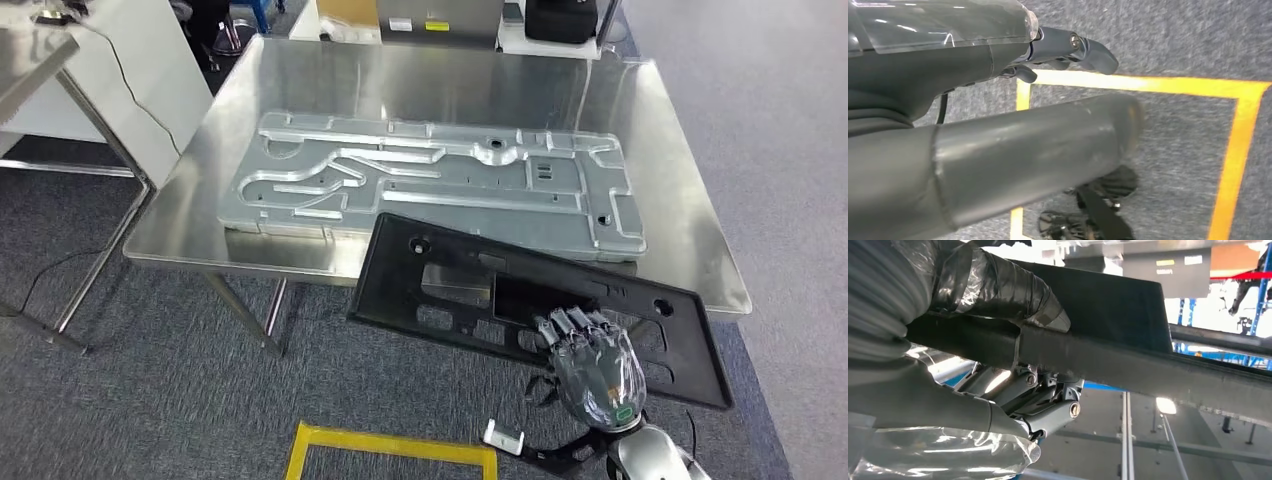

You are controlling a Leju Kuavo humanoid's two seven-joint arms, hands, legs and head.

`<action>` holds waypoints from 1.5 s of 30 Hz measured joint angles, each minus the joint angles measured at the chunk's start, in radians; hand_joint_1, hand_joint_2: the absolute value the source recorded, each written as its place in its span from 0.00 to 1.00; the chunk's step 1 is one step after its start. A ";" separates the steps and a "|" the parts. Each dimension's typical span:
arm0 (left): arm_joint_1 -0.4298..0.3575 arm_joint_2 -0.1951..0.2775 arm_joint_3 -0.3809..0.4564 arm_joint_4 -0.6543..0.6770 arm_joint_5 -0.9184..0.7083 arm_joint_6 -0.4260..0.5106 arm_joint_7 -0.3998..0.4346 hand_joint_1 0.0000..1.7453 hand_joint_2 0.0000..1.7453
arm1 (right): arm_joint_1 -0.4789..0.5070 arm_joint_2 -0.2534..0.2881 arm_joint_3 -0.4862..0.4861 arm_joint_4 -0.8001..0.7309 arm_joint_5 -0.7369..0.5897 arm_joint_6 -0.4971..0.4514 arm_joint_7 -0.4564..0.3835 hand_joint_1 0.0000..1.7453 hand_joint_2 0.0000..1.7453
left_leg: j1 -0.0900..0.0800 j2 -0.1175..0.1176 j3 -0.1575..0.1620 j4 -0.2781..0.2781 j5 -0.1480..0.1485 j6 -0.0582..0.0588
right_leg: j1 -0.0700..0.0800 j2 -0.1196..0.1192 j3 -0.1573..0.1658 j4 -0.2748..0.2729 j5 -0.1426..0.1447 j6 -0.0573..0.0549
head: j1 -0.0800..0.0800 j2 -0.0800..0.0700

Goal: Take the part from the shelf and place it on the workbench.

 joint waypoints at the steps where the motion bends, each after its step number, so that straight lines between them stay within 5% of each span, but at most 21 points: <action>1: -0.001 0.000 0.000 0.000 -0.001 0.000 0.000 0.00 0.00 | -0.001 -0.004 0.000 0.002 -0.004 0.002 0.001 1.00 1.00 | 0.001 0.000 0.015 -0.006 -0.007 0.004 | -0.002 -0.001 -0.037 0.059 -0.013 0.004 | 0.000 0.000; 3: -0.002 0.000 0.002 0.000 -0.004 -0.001 0.000 0.00 0.00 | -0.002 -0.012 -0.001 0.007 -0.017 0.006 0.000 1.00 1.00 | 0.001 0.000 0.038 -0.009 -0.026 0.007 | -0.004 -0.002 -0.125 0.162 -0.069 0.011 | 0.000 0.000; 5: -0.001 0.000 0.003 0.000 -0.008 -0.003 0.000 0.00 0.00 | -0.004 -0.018 -0.002 0.014 -0.032 0.015 -0.004 1.00 1.00 | 0.001 -0.002 0.066 -0.009 -0.050 0.006 | -0.005 -0.002 -0.178 0.179 -0.106 0.015 | 0.000 0.000; 6: -0.001 -0.001 0.004 0.000 -0.010 -0.005 0.000 0.00 0.00 | -0.007 -0.021 -0.002 0.018 -0.040 0.021 -0.007 1.00 1.00 | 0.001 -0.002 0.085 -0.009 -0.064 0.004 | -0.005 -0.002 -0.184 0.144 -0.089 0.014 | 0.000 0.000; 10: -0.007 -0.002 0.006 0.001 -0.016 -0.008 0.001 0.00 0.00 | -0.035 -0.029 -0.005 0.042 -0.063 0.045 -0.024 1.00 1.00 | 0.000 -0.005 0.135 -0.010 -0.115 -0.013 | 0.004 -0.004 -0.164 -0.040 0.119 -0.006 | 0.001 0.000; 11: -0.010 -0.002 0.006 0.001 -0.018 -0.008 0.001 0.00 0.00 | -0.044 -0.031 -0.005 0.049 -0.067 0.049 -0.029 1.00 1.00 | -0.001 -0.005 0.141 -0.009 -0.121 -0.019 | 0.006 -0.003 -0.163 -0.048 0.134 -0.013 | 0.002 0.000; 14: -0.018 0.000 0.006 0.002 -0.025 -0.008 0.002 0.00 0.00 | -0.077 -0.035 -0.005 0.067 -0.079 0.066 -0.043 1.00 1.00 | -0.001 -0.002 0.154 0.015 -0.126 -0.036 | 0.003 0.000 -0.131 -0.064 0.115 -0.036 | 0.002 0.000; 16: -0.025 0.000 0.006 0.005 -0.030 -0.007 0.003 0.00 0.00 | -0.109 -0.035 -0.003 0.082 -0.088 0.088 -0.054 1.00 1.00 | 0.002 0.001 0.106 0.108 -0.146 -0.044 | 0.000 0.000 -0.104 -0.071 0.103 -0.046 | 0.001 0.000; 18: -0.029 0.001 0.006 0.008 -0.034 -0.007 0.004 0.00 0.00 | -0.142 -0.035 0.004 0.105 -0.095 0.114 -0.065 1.00 1.00 | 0.004 0.002 0.014 0.230 -0.195 -0.052 | 0.000 0.000 -0.083 -0.072 0.084 -0.050 | 0.001 0.000; 20: -0.028 0.001 0.006 0.009 -0.036 -0.007 0.006 0.00 0.00 | -0.167 -0.035 0.016 0.132 -0.099 0.134 -0.075 1.00 1.00 | 0.004 0.002 -0.052 0.270 -0.229 -0.054 | 0.001 0.000 -0.058 -0.072 0.061 -0.049 | 0.001 0.000; 22: -0.028 0.001 0.006 0.013 -0.039 -0.007 0.007 0.00 0.00 | -0.191 -0.036 0.033 0.156 -0.101 0.148 -0.083 1.00 1.00 | 0.002 0.002 -0.068 0.197 -0.181 -0.047 | 0.003 0.000 -0.025 -0.073 0.036 -0.047 | 0.001 0.000; 24: -0.027 0.005 0.006 0.016 -0.042 -0.006 0.009 0.00 0.00 | -0.219 -0.036 0.054 0.182 -0.103 0.160 -0.091 1.00 1.00 | -0.004 0.003 -0.064 0.089 -0.054 -0.032 | 0.005 0.001 0.003 -0.074 0.011 -0.042 | 0.002 0.000; 26: -0.026 0.010 0.006 0.021 -0.045 -0.004 0.011 0.00 0.00 | -0.248 -0.037 0.077 0.208 -0.105 0.170 -0.096 1.00 1.00 | -0.010 0.004 -0.061 0.041 0.021 -0.021 | 0.006 0.005 0.015 -0.077 -0.007 -0.032 | 0.001 0.000; 29: -0.032 0.013 0.006 0.025 -0.047 -0.003 0.013 0.00 0.00 | -0.278 -0.043 0.102 0.233 -0.109 0.181 -0.102 1.00 1.00 | -0.010 0.003 -0.036 0.017 0.015 -0.008 | 0.005 0.004 0.028 -0.070 -0.002 -0.015 | 0.000 0.000; 31: -0.037 0.014 0.005 0.027 -0.049 -0.003 0.013 0.00 0.00 | -0.304 -0.048 0.116 0.246 -0.115 0.190 -0.107 1.00 1.00 | -0.005 0.001 -0.004 -0.006 0.010 0.000 | 0.005 0.000 0.006 -0.011 0.003 -0.005 | 0.000 0.000; 34: -0.040 0.015 0.004 0.032 -0.053 -0.003 0.013 0.00 0.00 | -0.347 -0.053 0.143 0.273 -0.128 0.213 -0.114 1.00 1.00 | -0.001 0.001 0.031 -0.018 -0.008 0.003 | 0.000 -0.002 -0.113 0.147 -0.057 0.008 | 0.000 0.000; 36: -0.041 0.015 0.002 0.036 -0.055 -0.003 0.013 0.00 0.00 | -0.368 -0.057 0.163 0.297 -0.139 0.227 -0.121 1.00 1.00 | 0.000 -0.001 0.054 -0.018 -0.026 0.002 | -0.004 -0.002 -0.170 0.171 -0.090 0.014 | 0.000 0.000; 37: -0.041 0.015 0.000 0.038 -0.055 -0.003 0.013 0.00 0.00 | -0.377 -0.059 0.172 0.308 -0.143 0.231 -0.124 1.00 1.00 | 0.000 -0.002 0.068 -0.018 -0.037 0.001 | -0.005 -0.003 -0.178 0.139 -0.069 0.015 | 0.001 0.000; 41: -0.044 0.015 -0.001 0.044 -0.056 -0.002 0.012 0.00 0.00 | -0.408 -0.062 0.201 0.344 -0.156 0.239 -0.130 1.00 1.00 | -0.002 -0.009 0.105 -0.013 -0.079 -0.018 | 0.000 -0.005 -0.167 -0.047 0.131 -0.003 | 0.000 0.000; 45: -0.048 0.017 -0.002 0.048 -0.058 0.002 0.008 0.00 0.00 | -0.429 -0.064 0.223 0.370 -0.172 0.239 -0.133 1.00 1.00 | -0.002 -0.008 0.107 0.003 -0.101 -0.041 | 0.002 -0.003 -0.158 -0.064 0.140 -0.033 | 0.000 0.000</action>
